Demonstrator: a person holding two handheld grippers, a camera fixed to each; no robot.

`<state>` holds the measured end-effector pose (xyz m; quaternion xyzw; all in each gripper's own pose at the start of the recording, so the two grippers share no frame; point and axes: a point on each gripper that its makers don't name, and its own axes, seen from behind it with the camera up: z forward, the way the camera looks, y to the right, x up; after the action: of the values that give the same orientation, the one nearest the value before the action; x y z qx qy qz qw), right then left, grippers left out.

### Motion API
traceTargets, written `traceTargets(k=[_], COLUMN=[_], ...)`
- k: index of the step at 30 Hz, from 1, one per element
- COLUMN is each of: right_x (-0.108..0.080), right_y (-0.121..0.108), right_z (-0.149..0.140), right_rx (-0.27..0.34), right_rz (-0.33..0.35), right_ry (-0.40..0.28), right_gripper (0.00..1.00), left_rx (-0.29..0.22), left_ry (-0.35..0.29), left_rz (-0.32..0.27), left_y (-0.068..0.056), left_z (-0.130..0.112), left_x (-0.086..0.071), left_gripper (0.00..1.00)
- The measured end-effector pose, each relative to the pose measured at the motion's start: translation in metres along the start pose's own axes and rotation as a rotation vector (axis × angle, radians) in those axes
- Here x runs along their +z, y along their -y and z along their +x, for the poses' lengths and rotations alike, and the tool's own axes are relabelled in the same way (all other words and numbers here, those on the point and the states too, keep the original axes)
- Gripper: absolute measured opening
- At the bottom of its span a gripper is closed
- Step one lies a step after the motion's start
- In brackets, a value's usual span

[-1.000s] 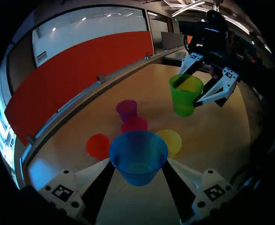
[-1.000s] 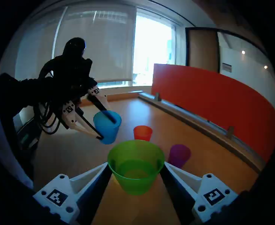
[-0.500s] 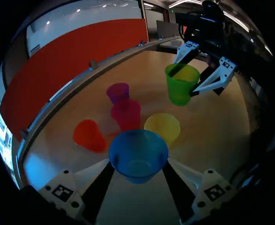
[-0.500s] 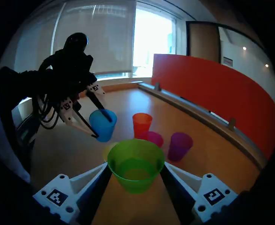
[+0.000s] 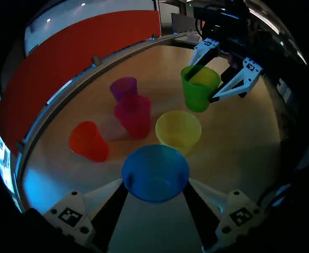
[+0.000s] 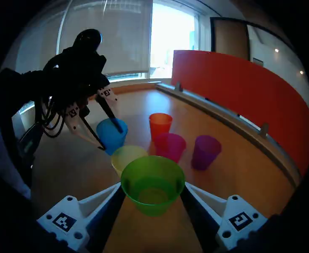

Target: Pour water

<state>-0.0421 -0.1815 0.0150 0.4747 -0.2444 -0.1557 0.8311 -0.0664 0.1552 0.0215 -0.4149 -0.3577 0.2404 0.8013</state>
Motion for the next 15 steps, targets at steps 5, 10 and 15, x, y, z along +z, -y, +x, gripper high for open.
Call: traceTargets(k=[5,10,15], right_x=[0.005,0.010,0.015], right_y=[0.000,0.000,-0.001], right_z=[-0.010,-0.017,-0.024], right_rx=[0.001,0.006,0.015], right_rz=[0.001,0.003,0.002], right_ry=[0.018,0.030,0.039], right_gripper=[0.90,0.89,0.89], left_rx=[-0.006,-0.011,-0.016], left_ry=[0.011,0.014,0.017], left_rz=[-0.008,-0.018,-0.024], left_y=[0.000,-0.002,-0.002], left_z=[-0.005,-0.008,-0.012], left_x=[0.004,0.009,0.013], left_gripper=[0.84,0.84,0.84])
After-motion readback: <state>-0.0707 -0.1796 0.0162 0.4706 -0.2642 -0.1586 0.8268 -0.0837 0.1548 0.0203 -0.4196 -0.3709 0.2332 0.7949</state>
